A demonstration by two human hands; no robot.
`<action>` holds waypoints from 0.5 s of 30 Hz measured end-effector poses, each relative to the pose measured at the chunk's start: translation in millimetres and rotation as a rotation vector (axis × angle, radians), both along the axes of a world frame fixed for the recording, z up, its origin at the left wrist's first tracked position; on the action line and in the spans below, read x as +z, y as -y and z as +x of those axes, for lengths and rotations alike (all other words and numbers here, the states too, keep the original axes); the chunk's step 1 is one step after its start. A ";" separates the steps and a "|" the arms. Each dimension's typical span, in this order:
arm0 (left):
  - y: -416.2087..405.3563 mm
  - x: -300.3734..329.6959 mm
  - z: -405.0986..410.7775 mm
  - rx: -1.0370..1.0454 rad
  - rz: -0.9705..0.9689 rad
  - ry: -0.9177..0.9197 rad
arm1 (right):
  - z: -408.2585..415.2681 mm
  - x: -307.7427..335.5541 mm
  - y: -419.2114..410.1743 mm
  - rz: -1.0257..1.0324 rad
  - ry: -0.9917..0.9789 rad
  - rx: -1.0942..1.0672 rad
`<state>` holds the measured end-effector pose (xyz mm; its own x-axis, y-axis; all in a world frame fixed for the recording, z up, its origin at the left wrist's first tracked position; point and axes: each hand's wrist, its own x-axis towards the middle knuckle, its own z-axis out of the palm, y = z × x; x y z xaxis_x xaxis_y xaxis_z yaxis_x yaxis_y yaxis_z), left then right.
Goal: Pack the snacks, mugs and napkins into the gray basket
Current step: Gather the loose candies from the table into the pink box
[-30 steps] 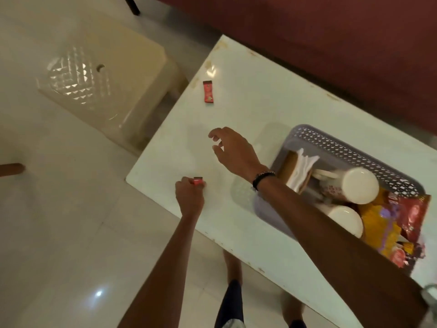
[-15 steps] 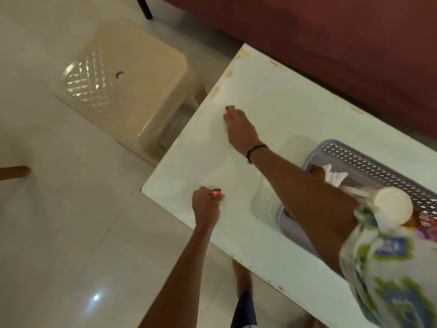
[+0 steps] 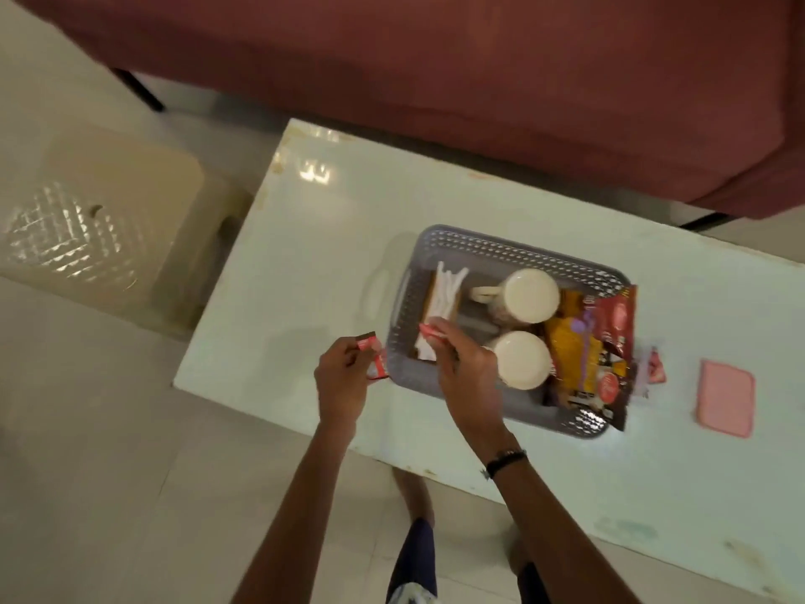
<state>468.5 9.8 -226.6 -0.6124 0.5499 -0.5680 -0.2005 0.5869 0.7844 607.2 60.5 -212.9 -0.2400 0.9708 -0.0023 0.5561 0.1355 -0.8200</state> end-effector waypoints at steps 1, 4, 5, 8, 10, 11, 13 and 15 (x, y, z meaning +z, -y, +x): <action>-8.1 9.1 25.6 -0.050 0.022 -0.007 | 22.9 7.3 -1.6 0.050 -0.007 -0.069; -32.5 28.8 110.5 -0.236 0.101 0.028 | 96.4 21.0 -9.1 0.100 -0.011 -0.244; -39.0 32.0 139.6 -0.298 0.120 0.021 | 121.7 23.5 -10.7 0.085 0.006 -0.300; -55.4 38.6 218.4 -0.424 0.125 -0.086 | 194.4 24.2 -13.0 0.033 0.055 -0.417; -67.3 40.4 260.7 -0.491 0.147 -0.171 | 237.3 20.4 -12.8 0.019 0.065 -0.486; -73.7 40.7 279.1 -0.508 0.166 -0.190 | 256.8 18.0 -12.4 0.006 0.066 -0.524; -85.1 38.3 309.5 -0.529 0.190 -0.198 | 290.5 12.3 -10.7 -0.021 0.066 -0.595; -94.3 30.5 329.8 -0.569 0.183 -0.224 | 315.1 7.0 -9.8 -0.041 0.036 -0.636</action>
<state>798.3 104.1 -196.1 -0.2890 0.9000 -0.3264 0.2837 0.4061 0.8687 922.2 70.3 -205.9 0.3839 0.9225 -0.0394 0.5449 -0.2608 -0.7969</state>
